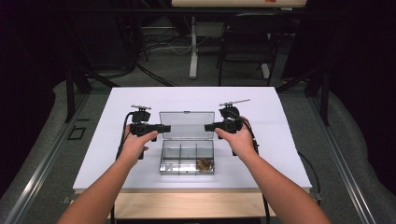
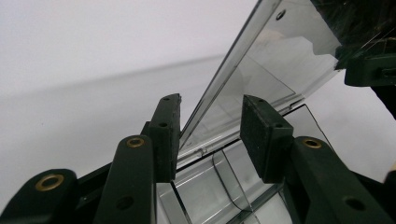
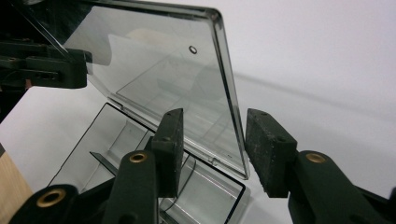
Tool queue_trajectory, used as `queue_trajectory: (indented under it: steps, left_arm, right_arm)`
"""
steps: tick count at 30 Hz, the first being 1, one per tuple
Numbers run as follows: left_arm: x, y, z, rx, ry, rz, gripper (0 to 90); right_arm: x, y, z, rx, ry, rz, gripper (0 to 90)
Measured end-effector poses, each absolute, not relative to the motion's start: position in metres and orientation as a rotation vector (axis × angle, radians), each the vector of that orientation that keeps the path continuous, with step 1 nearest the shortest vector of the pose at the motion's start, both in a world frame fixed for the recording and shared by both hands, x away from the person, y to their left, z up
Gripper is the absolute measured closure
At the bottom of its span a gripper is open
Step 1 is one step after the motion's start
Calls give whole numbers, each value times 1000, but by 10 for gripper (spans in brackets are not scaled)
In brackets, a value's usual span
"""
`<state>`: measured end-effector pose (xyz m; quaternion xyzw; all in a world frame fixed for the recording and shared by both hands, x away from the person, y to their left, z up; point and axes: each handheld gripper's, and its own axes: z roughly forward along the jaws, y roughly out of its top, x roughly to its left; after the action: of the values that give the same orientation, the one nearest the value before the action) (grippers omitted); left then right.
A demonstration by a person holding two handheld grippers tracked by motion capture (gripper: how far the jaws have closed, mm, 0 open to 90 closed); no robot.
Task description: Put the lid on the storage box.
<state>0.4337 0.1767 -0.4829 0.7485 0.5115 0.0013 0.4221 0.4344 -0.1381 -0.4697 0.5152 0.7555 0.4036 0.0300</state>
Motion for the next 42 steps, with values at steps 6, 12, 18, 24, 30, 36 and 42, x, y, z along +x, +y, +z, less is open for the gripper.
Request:
queue_trajectory:
  steps: [6, 12, 18, 24, 30, 36, 42]
  left_arm:
    - [430, 177, -483, 1870, 1273, 17, 580]
    - [428, 176, -483, 1872, 1263, 34, 580]
    - [427, 176, -483, 1878, 1256, 49, 579]
    - [424, 176, -482, 1890, 1240, 63, 578]
    - [421, 177, -481, 1882, 1217, 64, 560]
    - [415, 182, -475, 1871, 1194, 70, 563]
    - [410, 183, -468, 1869, 1179, 74, 567]
  right_arm:
    - [432, -139, -469, 1565, 2328, 1230, 629]
    - [430, -139, -470, 1550, 2322, 1236, 636]
    - [428, -141, -469, 1540, 2307, 1256, 638]
    - [425, -142, -467, 1517, 2306, 1267, 637]
    - [421, -142, -466, 1493, 2304, 1286, 614]
    - [417, -144, -464, 1474, 2317, 1301, 606]
    - [412, -144, -461, 1443, 2328, 1294, 602]
